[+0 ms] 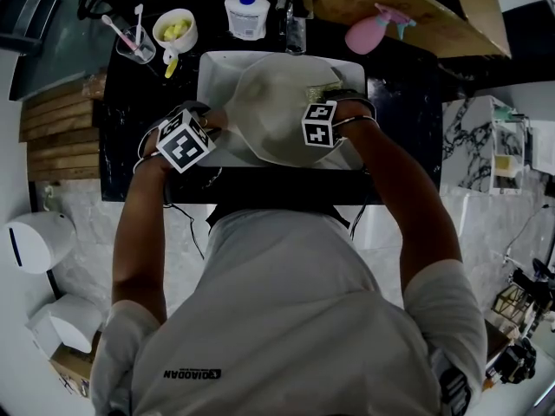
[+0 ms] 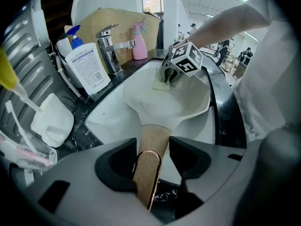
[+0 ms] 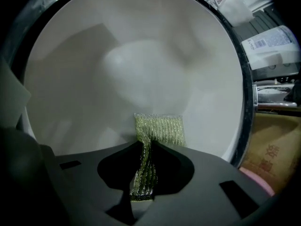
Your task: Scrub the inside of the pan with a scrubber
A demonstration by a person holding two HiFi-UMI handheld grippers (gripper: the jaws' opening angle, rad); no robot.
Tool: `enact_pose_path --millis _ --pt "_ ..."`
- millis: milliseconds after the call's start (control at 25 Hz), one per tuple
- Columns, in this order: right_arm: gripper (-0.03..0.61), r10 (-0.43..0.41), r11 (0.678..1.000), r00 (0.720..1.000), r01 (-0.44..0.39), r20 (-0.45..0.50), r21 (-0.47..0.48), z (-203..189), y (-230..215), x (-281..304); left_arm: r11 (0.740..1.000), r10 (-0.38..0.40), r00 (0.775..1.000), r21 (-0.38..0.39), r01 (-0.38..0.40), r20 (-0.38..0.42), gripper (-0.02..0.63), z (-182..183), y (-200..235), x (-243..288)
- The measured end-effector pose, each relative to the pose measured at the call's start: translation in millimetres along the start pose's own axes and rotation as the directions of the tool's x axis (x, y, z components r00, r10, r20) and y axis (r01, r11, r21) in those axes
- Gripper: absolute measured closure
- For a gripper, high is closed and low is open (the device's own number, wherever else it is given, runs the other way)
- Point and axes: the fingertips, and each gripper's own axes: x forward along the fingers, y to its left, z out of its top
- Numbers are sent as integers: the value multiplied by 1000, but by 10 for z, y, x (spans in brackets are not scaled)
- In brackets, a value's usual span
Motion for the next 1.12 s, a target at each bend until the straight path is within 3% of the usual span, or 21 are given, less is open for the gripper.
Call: enact_pose_path --millis 520,840,1120 --pt "486 231 962 972 -235 44 142 89 405 -139 1000 1 1000 1 -1 0 388 5 5 -5" --pt "486 392 881 914 -405 102 245 126 651 -277 1000 1 1000 2 -1 1 388 -1 7 -5" --pt "486 497 811 852 -524 166 261 263 861 -405 1000 4 1000 4 -4 1 388 6 5 3"
